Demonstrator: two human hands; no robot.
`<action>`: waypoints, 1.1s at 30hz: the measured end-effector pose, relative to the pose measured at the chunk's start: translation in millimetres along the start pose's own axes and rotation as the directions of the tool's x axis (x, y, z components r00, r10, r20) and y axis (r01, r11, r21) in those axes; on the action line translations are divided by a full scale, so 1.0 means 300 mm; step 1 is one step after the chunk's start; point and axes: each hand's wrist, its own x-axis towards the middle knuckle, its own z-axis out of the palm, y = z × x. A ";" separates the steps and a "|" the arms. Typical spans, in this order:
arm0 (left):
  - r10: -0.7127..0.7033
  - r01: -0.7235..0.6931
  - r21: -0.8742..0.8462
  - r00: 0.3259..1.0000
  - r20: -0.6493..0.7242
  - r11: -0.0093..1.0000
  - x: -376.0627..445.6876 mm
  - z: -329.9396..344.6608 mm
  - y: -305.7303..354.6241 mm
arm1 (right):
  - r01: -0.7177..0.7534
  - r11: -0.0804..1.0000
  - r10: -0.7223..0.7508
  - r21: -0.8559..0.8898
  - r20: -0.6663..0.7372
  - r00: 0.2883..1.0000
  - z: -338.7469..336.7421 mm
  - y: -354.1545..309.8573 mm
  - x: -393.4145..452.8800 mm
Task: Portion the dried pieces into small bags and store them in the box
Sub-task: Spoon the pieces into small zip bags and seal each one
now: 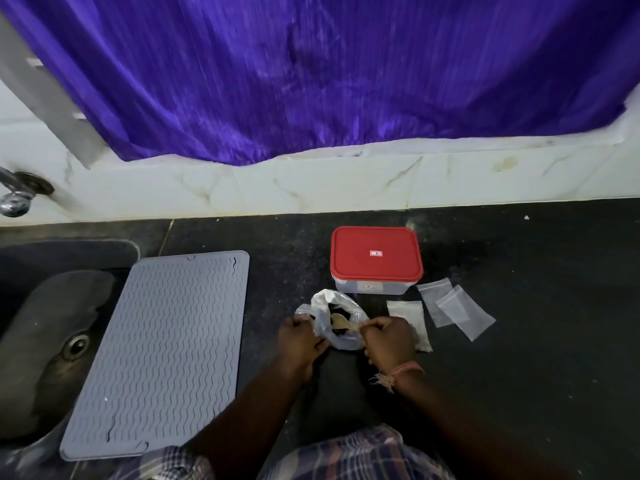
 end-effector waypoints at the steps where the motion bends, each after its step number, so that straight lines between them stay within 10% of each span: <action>1: 0.002 -0.002 0.001 1.000 0.004 1.000 0.006 0.000 -0.005 | 0.037 0.999 -0.037 -0.018 0.013 0.999 -0.003 0.002 -0.001; 10: 0.044 -0.045 0.033 0.999 0.015 0.998 0.004 -0.021 -0.001 | -0.290 0.896 0.299 0.335 0.027 0.954 -0.022 -0.018 0.000; 20: 0.365 -0.297 0.306 0.910 -0.195 0.905 0.028 -0.085 0.012 | -0.293 0.889 0.297 0.351 0.044 0.954 -0.066 -0.011 -0.019; 33: 0.570 -0.439 0.633 0.822 -0.003 0.637 -0.028 -0.050 0.031 | -0.069 0.917 0.047 0.393 0.066 0.997 -0.075 -0.114 -0.080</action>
